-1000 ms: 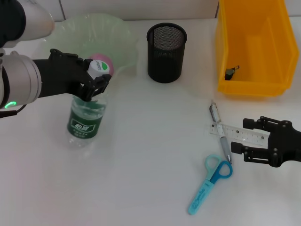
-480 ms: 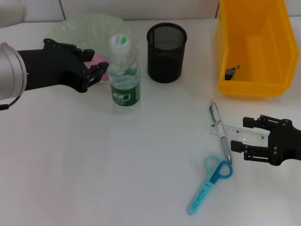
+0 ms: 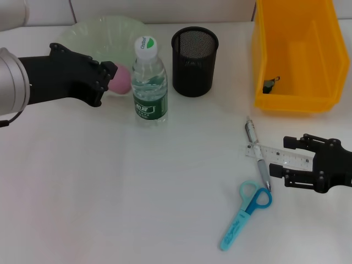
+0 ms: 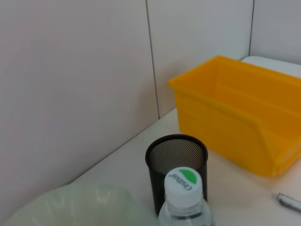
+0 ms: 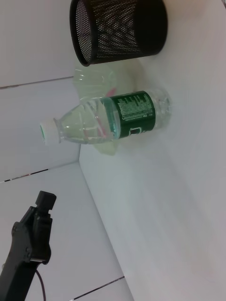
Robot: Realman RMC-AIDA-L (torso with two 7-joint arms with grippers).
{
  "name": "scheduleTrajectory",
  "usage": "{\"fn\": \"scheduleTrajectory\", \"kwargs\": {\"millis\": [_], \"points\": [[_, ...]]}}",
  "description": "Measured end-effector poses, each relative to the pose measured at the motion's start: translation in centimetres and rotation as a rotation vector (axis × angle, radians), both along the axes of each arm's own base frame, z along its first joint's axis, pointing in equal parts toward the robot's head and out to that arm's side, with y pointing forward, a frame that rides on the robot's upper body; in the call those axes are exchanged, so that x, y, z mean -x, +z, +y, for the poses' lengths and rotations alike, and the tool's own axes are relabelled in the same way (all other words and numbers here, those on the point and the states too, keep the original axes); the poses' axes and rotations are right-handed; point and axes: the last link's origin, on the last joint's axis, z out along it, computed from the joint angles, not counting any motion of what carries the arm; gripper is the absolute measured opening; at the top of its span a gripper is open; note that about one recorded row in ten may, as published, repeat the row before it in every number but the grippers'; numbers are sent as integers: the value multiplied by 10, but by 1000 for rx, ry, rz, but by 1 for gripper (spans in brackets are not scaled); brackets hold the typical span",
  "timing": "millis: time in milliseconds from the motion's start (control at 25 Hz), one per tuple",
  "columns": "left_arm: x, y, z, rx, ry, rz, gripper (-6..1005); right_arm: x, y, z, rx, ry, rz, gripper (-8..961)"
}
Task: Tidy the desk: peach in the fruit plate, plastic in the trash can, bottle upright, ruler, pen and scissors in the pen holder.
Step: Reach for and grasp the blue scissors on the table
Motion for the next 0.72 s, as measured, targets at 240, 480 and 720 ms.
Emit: {"fn": "scheduleTrajectory", "kwargs": {"millis": [240,480,720], "points": [[-10,-3,-6,37,-101,-28,19,1,4,3,-7,-14,4,817],[-17,-22,-20,154,-345,-193,-2,4,16,8,-5,-49,-6,816],[6,-51,-21,250,-416,-321,15,12,32,12,31,-92,-49,816]]}}
